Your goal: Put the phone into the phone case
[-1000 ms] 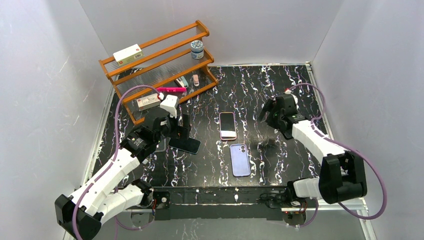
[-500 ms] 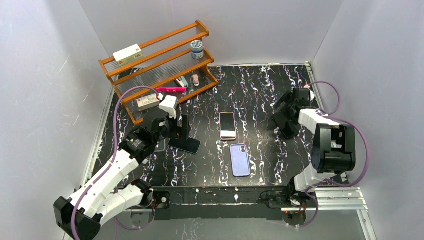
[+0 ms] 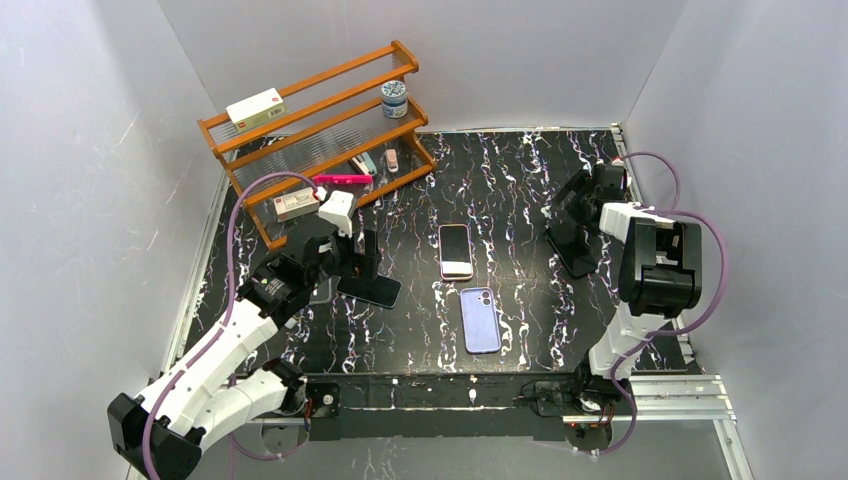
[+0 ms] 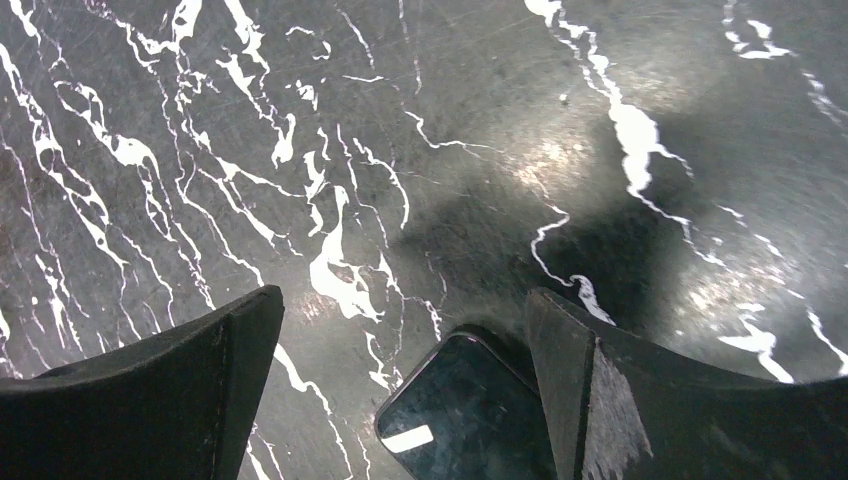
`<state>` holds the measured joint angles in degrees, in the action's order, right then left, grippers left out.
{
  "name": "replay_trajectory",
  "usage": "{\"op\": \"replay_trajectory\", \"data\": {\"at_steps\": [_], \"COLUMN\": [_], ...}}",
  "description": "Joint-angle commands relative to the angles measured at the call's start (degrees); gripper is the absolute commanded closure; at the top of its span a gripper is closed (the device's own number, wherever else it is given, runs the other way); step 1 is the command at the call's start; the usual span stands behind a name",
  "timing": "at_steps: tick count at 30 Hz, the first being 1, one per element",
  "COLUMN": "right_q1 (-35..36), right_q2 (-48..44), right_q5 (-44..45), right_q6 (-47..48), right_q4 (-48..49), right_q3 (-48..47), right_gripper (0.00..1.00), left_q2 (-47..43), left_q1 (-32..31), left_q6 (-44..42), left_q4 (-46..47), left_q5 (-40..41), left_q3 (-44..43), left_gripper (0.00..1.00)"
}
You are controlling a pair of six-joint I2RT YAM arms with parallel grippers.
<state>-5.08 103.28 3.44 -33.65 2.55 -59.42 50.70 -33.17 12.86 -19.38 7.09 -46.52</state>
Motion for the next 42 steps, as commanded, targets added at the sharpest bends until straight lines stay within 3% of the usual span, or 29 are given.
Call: {"op": "replay_trajectory", "data": {"at_steps": [1,7,12,25,34,42], "right_q1": [-0.35,-0.07,1.05,10.27,11.06,10.97], "right_q2": [2.38,-1.30,-2.88,-7.58,-15.91,-22.63], "right_q5": [-6.78,-13.61,-16.45,-15.65,-12.87,-7.65], "right_q6": [1.56,-0.66,-0.85,-3.33,-7.26,-12.83], "right_q4": [0.45,4.09,0.02,-12.22,-19.66,-29.57], "right_q3": [-2.70,5.65,7.36,12.24,19.04,17.69], "right_gripper": [0.02,0.03,0.08,0.16,0.22,0.20], "left_q2": [-0.87,-1.02,-0.40,-0.73,-0.80,-1.02], "left_q1": [0.03,0.03,0.03,0.04,0.03,0.06], "left_q6": [-0.27,-0.25,-0.21,-0.03,0.06,0.15], "left_q4": [-0.39,-0.41,-0.40,-0.46,-0.40,-0.40], "left_q5": [0.82,1.09,0.41,0.99,0.95,0.84], "left_q3": [0.12,0.20,0.04,0.12,0.12,0.12], "left_gripper": [0.02,0.02,0.02,0.02,0.02,0.02]}}
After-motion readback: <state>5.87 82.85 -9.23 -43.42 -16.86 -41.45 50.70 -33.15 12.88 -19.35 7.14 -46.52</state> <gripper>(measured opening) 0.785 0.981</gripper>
